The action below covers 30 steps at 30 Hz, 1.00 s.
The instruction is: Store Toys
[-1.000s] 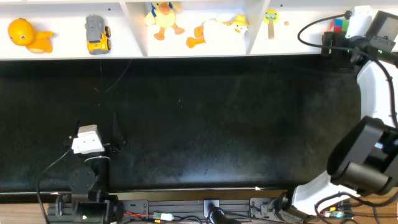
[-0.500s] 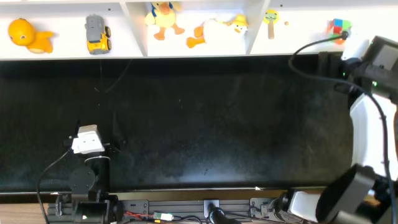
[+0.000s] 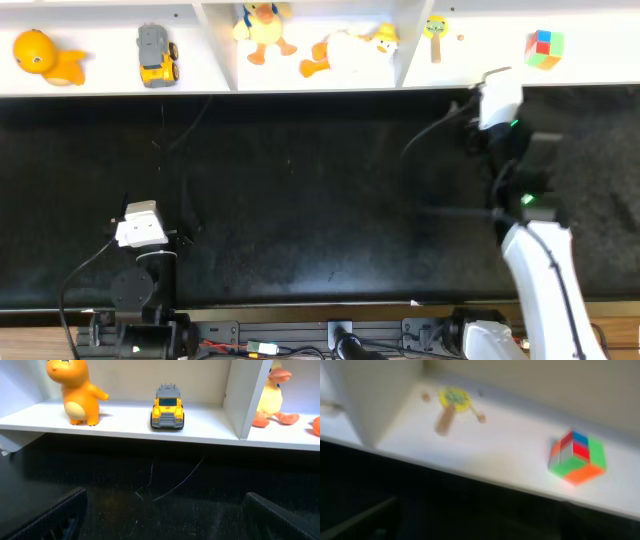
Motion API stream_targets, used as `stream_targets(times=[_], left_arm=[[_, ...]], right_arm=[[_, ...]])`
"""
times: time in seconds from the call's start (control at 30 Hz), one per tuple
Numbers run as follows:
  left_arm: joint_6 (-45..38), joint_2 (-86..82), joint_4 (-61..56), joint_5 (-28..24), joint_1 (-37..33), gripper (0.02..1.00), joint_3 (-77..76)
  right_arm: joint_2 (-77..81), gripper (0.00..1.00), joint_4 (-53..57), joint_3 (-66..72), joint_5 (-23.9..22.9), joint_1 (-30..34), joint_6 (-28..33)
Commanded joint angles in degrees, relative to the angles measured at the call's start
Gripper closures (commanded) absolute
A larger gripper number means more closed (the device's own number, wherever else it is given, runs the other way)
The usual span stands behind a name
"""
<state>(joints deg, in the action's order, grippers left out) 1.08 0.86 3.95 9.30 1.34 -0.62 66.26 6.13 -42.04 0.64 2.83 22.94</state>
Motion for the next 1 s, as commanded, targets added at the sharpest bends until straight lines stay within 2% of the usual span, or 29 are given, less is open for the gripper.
stream_targets(times=[0.03, 0.13, 0.27, 0.43, 0.5, 0.57, 0.7, 0.9, 1.0], left_arm=[[-1.27, -0.74, 0.04, 0.66, -0.26, 0.020, 0.17], [-1.27, -0.74, 0.04, 0.66, -0.26, 0.020, 0.17], [-1.27, -0.74, 0.04, 0.66, -0.26, 0.020, 0.17], [-1.29, -0.74, 0.04, 0.66, -0.26, 0.020, 0.17], [-1.27, -0.74, 0.04, 0.68, -0.26, 0.020, 0.17], [-1.27, -0.74, 0.07, 0.66, -0.26, 0.020, 0.17], [-1.27, -0.74, 0.07, 0.66, -0.26, 0.023, 0.17], [-1.27, -0.74, 0.07, 0.66, -0.26, 0.020, 0.17], [-1.27, -0.74, 0.07, 0.66, -0.26, 0.020, 0.17]], right_arm=[[-5.14, 0.007, -3.85, 6.08, -6.25, -6.10, -0.31], [-8.63, 0.007, -7.04, 10.54, -6.80, -8.96, -4.28], [-13.53, 0.005, -10.49, 16.22, -8.20, -9.25, -10.56], [-22.16, 0.007, -12.39, 23.93, -8.20, -9.25, -12.68], [-25.73, 0.005, -12.39, 26.25, -9.73, -9.25, -13.40], [-29.51, 0.003, -12.41, 28.41, -12.20, -9.20, -16.79], [-34.71, 0.005, -12.59, 32.06, -12.24, -9.22, -20.24], [-42.05, 0.005, -12.50, 37.55, -12.31, -9.22, -20.76], [-46.66, 0.005, -11.72, 39.69, -10.23, -9.20, -20.85]])
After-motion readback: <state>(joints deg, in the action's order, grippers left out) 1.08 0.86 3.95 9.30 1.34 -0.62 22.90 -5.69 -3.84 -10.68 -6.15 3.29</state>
